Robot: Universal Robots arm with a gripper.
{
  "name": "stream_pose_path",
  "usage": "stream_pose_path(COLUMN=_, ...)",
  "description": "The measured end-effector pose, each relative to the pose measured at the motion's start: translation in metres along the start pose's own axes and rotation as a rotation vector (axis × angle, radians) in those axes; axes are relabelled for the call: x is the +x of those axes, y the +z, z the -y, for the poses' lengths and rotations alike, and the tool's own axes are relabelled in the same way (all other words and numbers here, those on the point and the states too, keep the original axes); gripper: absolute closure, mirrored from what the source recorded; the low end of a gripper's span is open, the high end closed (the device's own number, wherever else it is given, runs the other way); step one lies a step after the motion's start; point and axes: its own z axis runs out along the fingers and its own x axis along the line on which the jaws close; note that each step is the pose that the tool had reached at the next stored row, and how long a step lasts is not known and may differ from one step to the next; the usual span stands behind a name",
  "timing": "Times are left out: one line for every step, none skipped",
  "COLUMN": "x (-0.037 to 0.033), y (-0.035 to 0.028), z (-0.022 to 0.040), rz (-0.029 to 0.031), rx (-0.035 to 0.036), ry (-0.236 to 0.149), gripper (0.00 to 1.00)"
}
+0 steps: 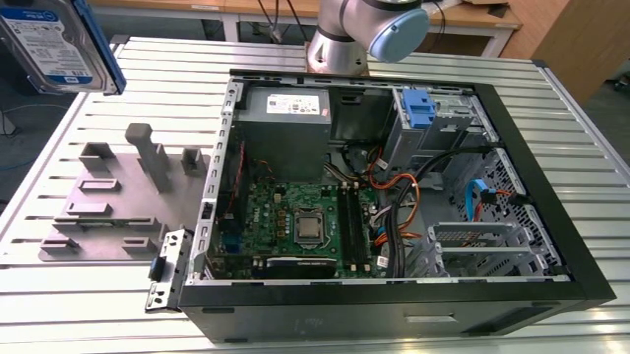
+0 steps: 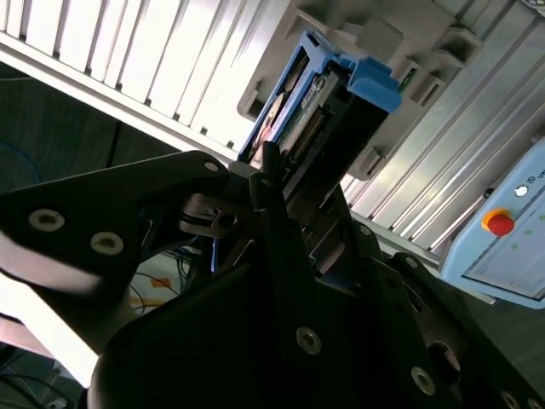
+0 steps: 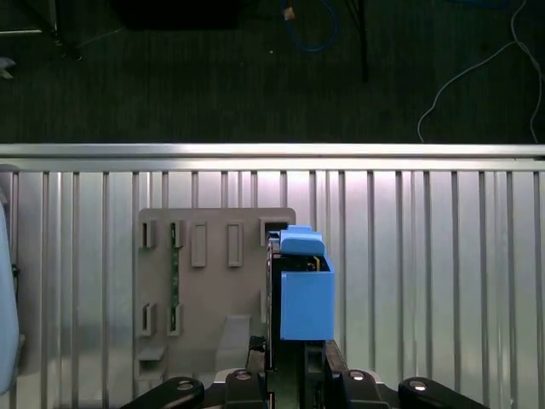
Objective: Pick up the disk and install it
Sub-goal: 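Pick up the disk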
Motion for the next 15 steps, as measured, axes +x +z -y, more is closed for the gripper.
stream_pose_path(x=-0.0001, y=-0.0018, z=0.0000, rz=0.0000, rx=0.0000, ry=0.000, gripper=0.65)
stream_pose_path(x=-0.0002, y=-0.0036, z=-0.0001, rz=0.0000, rx=0.0000, ry=0.000, gripper=0.65)
stream_pose_path(x=-0.0002, y=-0.0053, z=-0.0001, rz=0.0000, rx=0.0000, ry=0.000, gripper=0.65)
stream_pose_path(x=-0.0003, y=-0.0070, z=-0.0001, rz=0.0000, rx=-0.0001, ry=0.000, gripper=0.65)
stream_pose_path(x=-0.0004, y=-0.0086, z=-0.0001, rz=0.0000, rx=-0.0001, ry=0.000, gripper=0.65)
stream_pose_path(x=-0.0004, y=-0.0103, z=-0.0001, rz=0.0000, rx=-0.0001, ry=0.000, gripper=0.65)
stream_pose_path(x=-0.0005, y=-0.0119, z=-0.0001, rz=0.0000, rx=-0.0001, ry=0.000, gripper=0.65)
stream_pose_path(x=-0.0006, y=-0.0133, z=-0.0002, rz=0.0000, rx=0.0000, ry=0.000, gripper=0.65)
stream_pose_path(x=-0.0006, y=-0.0143, z=-0.0002, rz=-0.0001, rx=-0.0001, ry=0.000, gripper=0.65)
stream_pose_path(x=-0.0006, y=-0.0147, z=-0.0002, rz=0.0000, rx=0.0000, ry=0.000, gripper=0.65)
stream_pose_path(x=-0.0006, y=-0.0147, z=-0.0002, rz=0.0000, rx=0.0000, ry=0.000, gripper=0.65)
stream_pose_path(x=-0.0006, y=-0.0147, z=-0.0002, rz=0.0000, rx=0.0001, ry=0.000, gripper=0.65)
stream_pose_path(x=-0.0006, y=-0.0147, z=-0.0002, rz=0.0000, rx=0.0000, ry=0.000, gripper=0.65)
stream_pose_path(x=-0.0006, y=-0.0147, z=-0.0002, rz=0.0000, rx=0.0000, ry=0.001, gripper=0.65)
stream_pose_path(x=-0.0006, y=-0.0148, z=-0.0002, rz=0.0000, rx=-0.0001, ry=0.001, gripper=0.65)
